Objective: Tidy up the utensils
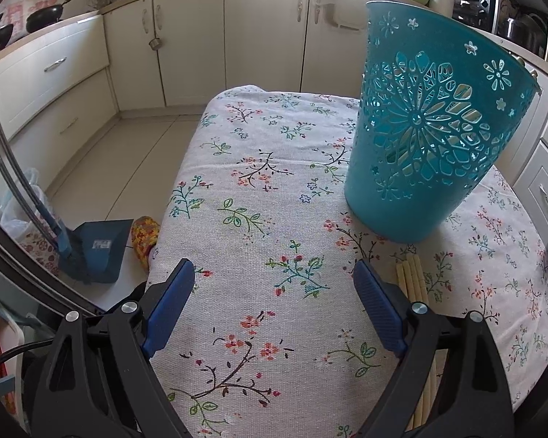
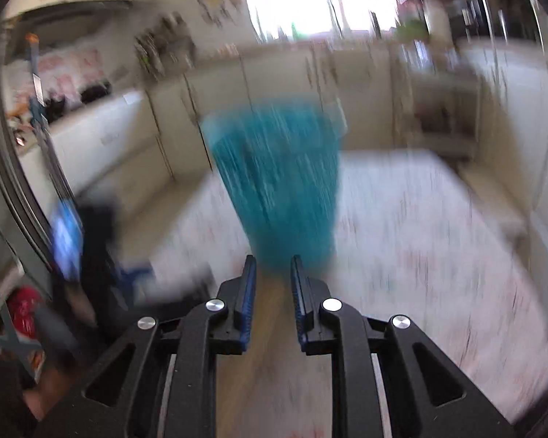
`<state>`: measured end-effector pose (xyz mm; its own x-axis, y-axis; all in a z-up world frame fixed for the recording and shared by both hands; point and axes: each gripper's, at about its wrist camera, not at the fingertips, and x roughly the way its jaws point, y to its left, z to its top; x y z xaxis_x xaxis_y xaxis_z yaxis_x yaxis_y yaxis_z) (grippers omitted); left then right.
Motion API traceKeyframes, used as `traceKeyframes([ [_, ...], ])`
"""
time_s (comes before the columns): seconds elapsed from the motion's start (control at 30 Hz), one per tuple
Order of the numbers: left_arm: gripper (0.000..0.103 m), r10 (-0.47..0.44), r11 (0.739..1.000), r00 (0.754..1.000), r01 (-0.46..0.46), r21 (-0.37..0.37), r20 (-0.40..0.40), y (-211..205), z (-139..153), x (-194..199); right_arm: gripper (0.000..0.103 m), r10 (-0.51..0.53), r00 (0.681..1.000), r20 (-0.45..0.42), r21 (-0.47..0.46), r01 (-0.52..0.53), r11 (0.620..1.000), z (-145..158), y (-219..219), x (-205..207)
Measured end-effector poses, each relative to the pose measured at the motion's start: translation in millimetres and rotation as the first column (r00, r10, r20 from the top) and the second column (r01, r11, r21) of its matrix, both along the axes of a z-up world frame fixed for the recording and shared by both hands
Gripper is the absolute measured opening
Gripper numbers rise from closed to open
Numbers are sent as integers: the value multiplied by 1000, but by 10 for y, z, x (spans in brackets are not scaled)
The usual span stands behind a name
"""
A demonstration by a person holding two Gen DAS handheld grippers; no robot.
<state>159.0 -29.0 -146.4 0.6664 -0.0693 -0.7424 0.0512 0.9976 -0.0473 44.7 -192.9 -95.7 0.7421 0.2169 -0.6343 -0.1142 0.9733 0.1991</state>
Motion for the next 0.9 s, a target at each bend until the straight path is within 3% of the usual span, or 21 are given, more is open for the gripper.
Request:
traceKeyframes([
  [0.1,85,3,1000,1000,-3,3,-1,-1,0,0,17,22,992,-125,6,-21,1000,-304,16,72],
  [0.2,85,11,1000,1000,-11,-1,-1,12,1,2,17,39,987,-158,10,-38,999,-373,85,189],
  [0.47,85,10,1000,1000,-10,-14,1,16,2,6,17,37,979,-201,2,-37,999,-510,187,372],
  [0.73,85,5,1000,1000,-5,-23,3,21,5,0,17,42,981,-190,-47,-52,998,-549,271,360],
  [0.9,85,-2,999,1000,2,-32,3,17,9,-2,9,53,976,-212,-102,-76,992,-519,225,336],
])
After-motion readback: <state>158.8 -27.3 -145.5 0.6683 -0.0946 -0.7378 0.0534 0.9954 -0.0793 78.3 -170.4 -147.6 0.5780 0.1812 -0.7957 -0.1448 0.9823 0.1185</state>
